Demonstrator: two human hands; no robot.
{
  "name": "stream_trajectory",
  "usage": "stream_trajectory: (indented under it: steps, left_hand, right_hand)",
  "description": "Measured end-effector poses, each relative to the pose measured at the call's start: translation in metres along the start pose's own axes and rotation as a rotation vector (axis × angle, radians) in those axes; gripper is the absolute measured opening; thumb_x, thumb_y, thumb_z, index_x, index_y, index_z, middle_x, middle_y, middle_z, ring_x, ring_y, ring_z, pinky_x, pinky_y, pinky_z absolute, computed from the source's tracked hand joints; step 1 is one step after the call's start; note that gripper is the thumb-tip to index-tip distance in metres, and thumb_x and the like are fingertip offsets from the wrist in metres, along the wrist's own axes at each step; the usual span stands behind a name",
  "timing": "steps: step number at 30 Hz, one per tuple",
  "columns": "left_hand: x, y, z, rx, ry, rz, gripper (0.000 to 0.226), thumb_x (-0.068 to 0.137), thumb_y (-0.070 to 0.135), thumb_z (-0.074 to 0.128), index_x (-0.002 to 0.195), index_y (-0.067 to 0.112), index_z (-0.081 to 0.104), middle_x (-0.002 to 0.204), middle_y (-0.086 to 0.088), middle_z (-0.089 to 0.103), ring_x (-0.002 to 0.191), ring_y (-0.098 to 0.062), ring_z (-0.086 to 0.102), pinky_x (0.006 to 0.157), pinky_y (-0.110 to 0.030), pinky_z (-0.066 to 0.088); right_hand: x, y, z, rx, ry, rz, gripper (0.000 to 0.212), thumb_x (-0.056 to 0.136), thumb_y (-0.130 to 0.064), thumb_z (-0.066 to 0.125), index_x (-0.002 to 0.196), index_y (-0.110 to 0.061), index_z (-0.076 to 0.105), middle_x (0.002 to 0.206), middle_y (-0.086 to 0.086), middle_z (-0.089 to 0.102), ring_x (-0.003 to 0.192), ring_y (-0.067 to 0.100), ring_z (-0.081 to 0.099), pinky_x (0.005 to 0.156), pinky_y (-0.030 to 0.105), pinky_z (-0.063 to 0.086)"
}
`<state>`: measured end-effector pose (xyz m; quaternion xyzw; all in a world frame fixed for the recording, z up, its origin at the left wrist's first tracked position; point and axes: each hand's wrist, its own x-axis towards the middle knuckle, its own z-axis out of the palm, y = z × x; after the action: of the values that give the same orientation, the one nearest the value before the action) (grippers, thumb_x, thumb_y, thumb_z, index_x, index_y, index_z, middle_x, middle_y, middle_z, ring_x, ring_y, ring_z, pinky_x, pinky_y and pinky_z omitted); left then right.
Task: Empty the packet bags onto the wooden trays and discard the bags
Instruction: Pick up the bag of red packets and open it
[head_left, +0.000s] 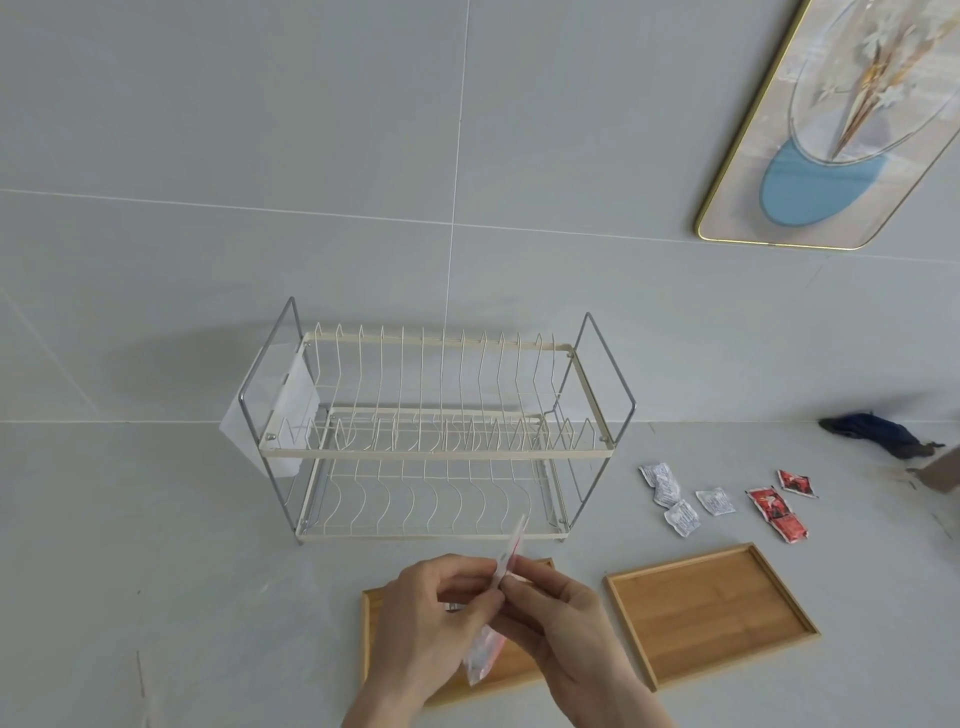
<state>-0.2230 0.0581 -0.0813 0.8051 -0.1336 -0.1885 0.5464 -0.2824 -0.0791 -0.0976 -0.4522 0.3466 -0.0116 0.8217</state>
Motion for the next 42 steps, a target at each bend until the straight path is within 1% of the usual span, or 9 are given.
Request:
stream_trajectory:
  steps: [6,18,26,31,35,37,39,40,42]
  left_hand:
    - [0.0,0.001,-0.001,0.074,0.008,0.021,0.02,0.08,0.015,0.078,0.095,0.029,0.081,0.081,0.019,0.08,0.079,0.009,0.073,0.079,-0.013,0.058]
    - [-0.003,0.007,0.006,0.227,0.126,-0.025,0.018,0.078,0.017,0.07,0.078,0.032,0.06,0.066,0.015,0.074,0.066,0.006,0.068,0.056,-0.009,0.046]
    - [0.008,0.0,-0.008,0.104,0.398,-0.157,0.022,0.077,0.011,0.066,0.078,0.023,0.048,0.063,0.0,0.067,0.061,-0.015,0.063,0.055,-0.03,0.044]
    - [0.011,-0.007,0.004,-0.032,0.265,-0.038,0.03,0.087,0.001,0.056,0.09,0.031,0.058,0.075,0.006,0.068,0.072,-0.014,0.069,0.067,-0.031,0.053]
    - [0.021,-0.009,0.008,0.151,0.036,0.133,0.083,0.076,-0.021,0.052,0.121,0.049,0.051,0.127,0.024,0.058,0.125,0.002,0.052,0.107,-0.02,0.042]
    - [0.024,-0.004,0.017,0.288,-0.205,0.198,0.1,0.075,-0.01,0.061,0.14,0.058,0.028,0.152,0.031,0.029,0.145,0.006,0.023,0.118,-0.023,0.026]
    - [0.027,0.01,0.033,0.335,-0.394,0.25,0.103,0.074,0.018,0.073,0.139,0.07,0.012,0.148,0.048,0.011,0.146,0.012,0.01,0.121,-0.027,0.021]
    - [0.027,0.02,0.043,0.334,-0.456,0.247,0.098,0.069,0.035,0.078,0.132,0.077,0.015,0.143,0.052,0.015,0.143,0.014,0.018,0.119,-0.026,0.026]
    - [0.028,0.04,0.063,0.285,-0.504,0.228,0.071,0.057,0.053,0.084,0.113,0.074,0.045,0.125,0.041,0.055,0.119,0.015,0.05,0.104,-0.025,0.046]
  right_hand:
    - [-0.001,-0.001,0.001,-0.028,0.001,-0.026,0.026,0.087,0.014,0.065,0.112,0.013,0.068,0.104,0.036,0.073,0.101,0.048,0.072,0.101,0.054,0.053]
    - [-0.005,0.0,0.01,-0.48,0.128,-0.211,0.026,0.081,0.006,0.07,0.102,-0.009,0.073,0.072,0.012,0.079,0.074,0.03,0.079,0.08,0.042,0.064]
    - [-0.004,-0.014,-0.015,-0.632,0.314,-0.311,0.025,0.076,-0.003,0.066,0.086,-0.023,0.076,0.064,0.014,0.07,0.055,0.016,0.061,0.054,0.025,0.046]
    - [-0.008,-0.023,-0.024,-0.593,0.232,-0.31,0.033,0.083,0.0,0.058,0.094,-0.027,0.074,0.066,0.0,0.058,0.06,0.015,0.051,0.058,0.029,0.043]
    - [-0.019,-0.058,-0.041,-0.493,0.033,-0.282,0.037,0.09,0.006,0.042,0.105,-0.015,0.069,0.078,0.026,0.062,0.076,0.025,0.061,0.08,0.056,0.054]
    - [-0.027,-0.081,-0.053,-0.453,-0.063,-0.289,0.034,0.092,0.011,0.037,0.11,-0.005,0.062,0.079,0.029,0.068,0.08,0.034,0.068,0.088,0.055,0.056]
    - [-0.033,-0.104,-0.067,-0.401,-0.138,-0.289,0.031,0.091,0.014,0.038,0.111,0.003,0.058,0.079,0.026,0.068,0.078,0.039,0.068,0.083,0.052,0.056]
    - [-0.034,-0.114,-0.075,-0.371,-0.178,-0.284,0.03,0.089,0.014,0.041,0.112,0.004,0.058,0.079,0.025,0.067,0.077,0.04,0.067,0.081,0.051,0.054]
    - [-0.036,-0.131,-0.092,-0.303,-0.224,-0.284,0.03,0.085,0.007,0.049,0.113,0.004,0.059,0.08,0.024,0.064,0.078,0.042,0.066,0.079,0.048,0.052]
